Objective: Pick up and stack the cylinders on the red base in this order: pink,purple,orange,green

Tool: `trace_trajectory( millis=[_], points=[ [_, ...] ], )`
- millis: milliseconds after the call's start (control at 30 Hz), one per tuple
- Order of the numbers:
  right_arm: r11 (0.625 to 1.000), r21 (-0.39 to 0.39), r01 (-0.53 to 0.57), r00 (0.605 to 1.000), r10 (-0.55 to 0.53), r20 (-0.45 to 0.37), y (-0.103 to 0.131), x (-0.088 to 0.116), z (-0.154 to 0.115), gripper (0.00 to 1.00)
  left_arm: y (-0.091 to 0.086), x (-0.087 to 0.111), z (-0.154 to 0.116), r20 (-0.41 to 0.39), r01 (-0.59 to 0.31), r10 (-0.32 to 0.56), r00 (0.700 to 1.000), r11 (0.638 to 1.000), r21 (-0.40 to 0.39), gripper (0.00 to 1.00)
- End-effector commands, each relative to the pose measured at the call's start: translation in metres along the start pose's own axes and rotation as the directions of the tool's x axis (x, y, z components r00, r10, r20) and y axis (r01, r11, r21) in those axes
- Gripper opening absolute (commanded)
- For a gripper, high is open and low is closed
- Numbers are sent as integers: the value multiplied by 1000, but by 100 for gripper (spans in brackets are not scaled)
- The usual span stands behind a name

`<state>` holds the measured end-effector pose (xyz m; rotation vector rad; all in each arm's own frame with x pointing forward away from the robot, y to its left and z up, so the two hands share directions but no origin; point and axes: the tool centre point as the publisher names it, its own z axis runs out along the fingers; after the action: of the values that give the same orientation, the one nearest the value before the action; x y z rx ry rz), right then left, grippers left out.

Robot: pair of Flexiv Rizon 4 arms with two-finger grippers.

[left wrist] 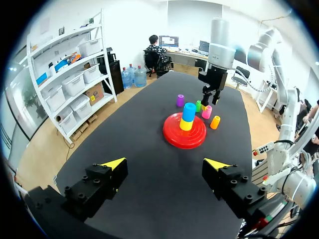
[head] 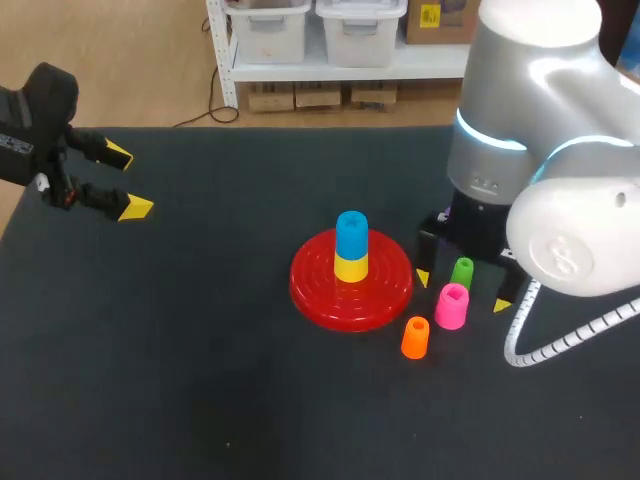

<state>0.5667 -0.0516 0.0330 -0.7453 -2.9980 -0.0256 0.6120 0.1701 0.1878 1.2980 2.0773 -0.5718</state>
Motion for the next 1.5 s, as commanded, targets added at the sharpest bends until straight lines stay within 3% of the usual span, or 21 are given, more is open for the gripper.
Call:
trace_trajectory(
  millis=[33, 233, 300, 333, 633, 733, 767, 867, 1000, 1067, 1100, 1267, 1500],
  points=[
    [1000, 5, 9, 1000, -9, 3, 4, 1, 0, 99, 1, 1, 1, 2, -1, 1, 1000, 1000, 1, 100],
    [999, 33, 30, 999, -31, 24, 1, 6, 2, 88, 1, 1, 1, 2, -1, 1, 1000, 1000, 1, 100],
    [999, 40, 25, 999, -26, 19, -1, 5, 5, 80, 1, 1, 1, 2, -1, 1, 1000, 1000, 1, 100],
    [999, 41, 24, 1000, -24, 17, -2, 5, 5, 71, 1, 1, 1, 2, -1, 1, 1000, 1000, 1, 100],
    [999, 43, 13, 1000, -13, 11, 0, 2, 7, 65, 1, 1, 1, 2, -1, 1, 1000, 1000, 1, 100],
    [999, 39, 13, 1000, -14, 11, 1, 1, 7, 57, 1, 1, 1, 2, -1, 1, 1000, 1000, 1, 100],
    [999, 39, 15, 1000, -15, 11, 2, 2, 7, 49, 1, 1, 1, 2, -1, 1, 1000, 1000, 1, 100],
    [999, 38, 19, 1000, -19, 9, 3, 3, 7, 47, 1, 1, 1, 2, -1, 1, 1000, 1000, 1, 100],
    [999, 40, 22, 1000, -22, 4, 4, 5, 8, 31, 1, 1, 1, 2, -1, 1, 1000, 1000, 1, 100],
    [999, 45, 21, 1000, -21, 4, 4, 5, 8, 16, 1, 1, 1, 2, -1, 1, 1000, 1000, 1, 100],
    [999, 47, 18, 1000, -18, 4, 4, 6, 8, 2, 1, 1, 1, 2, -1, 1, 1000, 1000, 1, 100],
    [998, 55, 7, 1000, -8, 17, 6, 3, -15, 0, 1, 1, 1, 2, -1, 1, 1000, 1000, 1, 100],
    [1000, 8, 13, 999, -14, 37, 28, -2, -83, 0, 1, 1, 1, 2, -1, 1, 1000, 1000, 1, 100]
  ],
)
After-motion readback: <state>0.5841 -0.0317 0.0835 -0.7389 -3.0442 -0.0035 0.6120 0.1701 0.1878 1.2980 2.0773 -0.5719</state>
